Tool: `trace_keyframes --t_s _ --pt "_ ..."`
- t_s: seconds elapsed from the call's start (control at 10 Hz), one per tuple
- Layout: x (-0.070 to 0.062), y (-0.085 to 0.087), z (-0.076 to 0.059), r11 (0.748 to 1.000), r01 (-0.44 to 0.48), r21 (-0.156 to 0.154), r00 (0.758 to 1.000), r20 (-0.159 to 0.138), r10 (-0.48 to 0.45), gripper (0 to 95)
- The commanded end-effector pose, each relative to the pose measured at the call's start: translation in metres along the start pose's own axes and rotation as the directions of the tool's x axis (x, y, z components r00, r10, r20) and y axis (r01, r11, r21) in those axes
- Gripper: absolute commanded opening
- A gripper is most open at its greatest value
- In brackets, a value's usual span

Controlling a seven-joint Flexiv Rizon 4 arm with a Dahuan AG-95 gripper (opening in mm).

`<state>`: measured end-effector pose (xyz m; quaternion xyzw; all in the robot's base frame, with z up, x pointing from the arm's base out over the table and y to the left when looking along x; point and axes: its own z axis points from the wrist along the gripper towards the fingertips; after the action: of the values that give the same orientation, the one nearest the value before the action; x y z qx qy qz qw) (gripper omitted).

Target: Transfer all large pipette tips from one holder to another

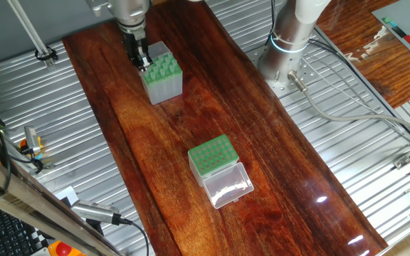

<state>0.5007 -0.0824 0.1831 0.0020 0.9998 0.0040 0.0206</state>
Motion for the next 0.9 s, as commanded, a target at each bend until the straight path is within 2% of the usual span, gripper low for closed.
trace_keyframes --t_s 0.1,0.4,0.9 --pt "-0.0027 0.0002 -0.0006 0.997 -0.079 -0.012 0.997 -0.015 0.079 0.0" --pt "-0.0024 -0.0001 -0.0008 1.000 -0.024 -0.005 1.000 -0.016 0.024 0.0" --pt "-0.0022 -0.0004 -0.0010 1.000 0.000 -0.002 1.000 -0.018 0.000 0.0"
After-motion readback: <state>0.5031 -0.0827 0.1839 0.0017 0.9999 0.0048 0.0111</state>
